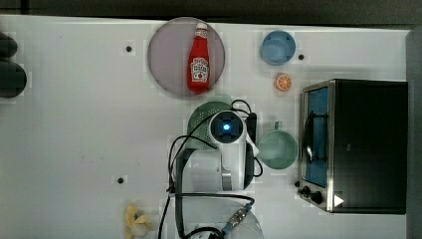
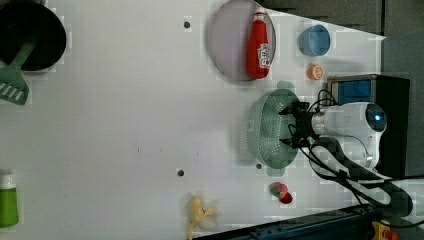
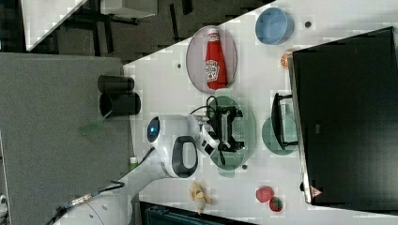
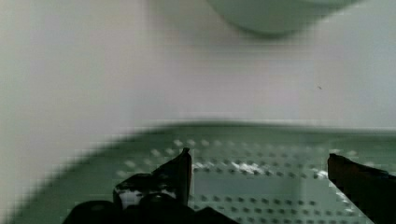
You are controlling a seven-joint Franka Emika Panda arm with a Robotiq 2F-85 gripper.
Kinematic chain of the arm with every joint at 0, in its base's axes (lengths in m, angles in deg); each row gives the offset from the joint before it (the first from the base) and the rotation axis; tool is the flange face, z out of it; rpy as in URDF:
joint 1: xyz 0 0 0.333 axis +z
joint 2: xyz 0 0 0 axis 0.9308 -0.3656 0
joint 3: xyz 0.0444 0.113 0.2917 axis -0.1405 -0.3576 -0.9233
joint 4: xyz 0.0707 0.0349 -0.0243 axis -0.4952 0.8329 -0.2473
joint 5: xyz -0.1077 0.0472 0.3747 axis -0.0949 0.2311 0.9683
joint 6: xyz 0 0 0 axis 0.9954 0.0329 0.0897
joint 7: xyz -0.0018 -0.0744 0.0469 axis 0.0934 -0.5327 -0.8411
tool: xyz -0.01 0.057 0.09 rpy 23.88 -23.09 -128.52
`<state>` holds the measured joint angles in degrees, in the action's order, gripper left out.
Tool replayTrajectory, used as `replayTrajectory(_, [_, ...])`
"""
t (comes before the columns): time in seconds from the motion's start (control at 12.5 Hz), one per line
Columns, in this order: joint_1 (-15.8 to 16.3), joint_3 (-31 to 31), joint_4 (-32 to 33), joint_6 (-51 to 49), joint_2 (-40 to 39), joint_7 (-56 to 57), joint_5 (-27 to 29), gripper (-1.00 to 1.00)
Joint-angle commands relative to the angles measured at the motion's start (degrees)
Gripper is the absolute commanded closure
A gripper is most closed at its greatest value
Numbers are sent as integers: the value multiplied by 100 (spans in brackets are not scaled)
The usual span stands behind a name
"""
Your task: Drag strainer left to right.
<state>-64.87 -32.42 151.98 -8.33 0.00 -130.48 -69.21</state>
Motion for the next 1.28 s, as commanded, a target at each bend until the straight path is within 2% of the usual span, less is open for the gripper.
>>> replayTrajectory(0.08, [104,-297,-3,-258,729,891,-15,-100])
replayTrajectory(0.24, [103,-401,-76,-846,1454,1520,29,-100])
replayTrajectory(0.4, [93,-390,-324,-1949,2260,2242,68,-100])
replayTrajectory(0.72, [93,-314,-1313,-4217,3588,3595,641,-100])
replayTrajectory(0.96, [91,-295,-2016,-5472,3989,5073,689,-100])
replayTrajectory(1.28, [85,-185,-2579,-5680,3946,5518,619,-100])
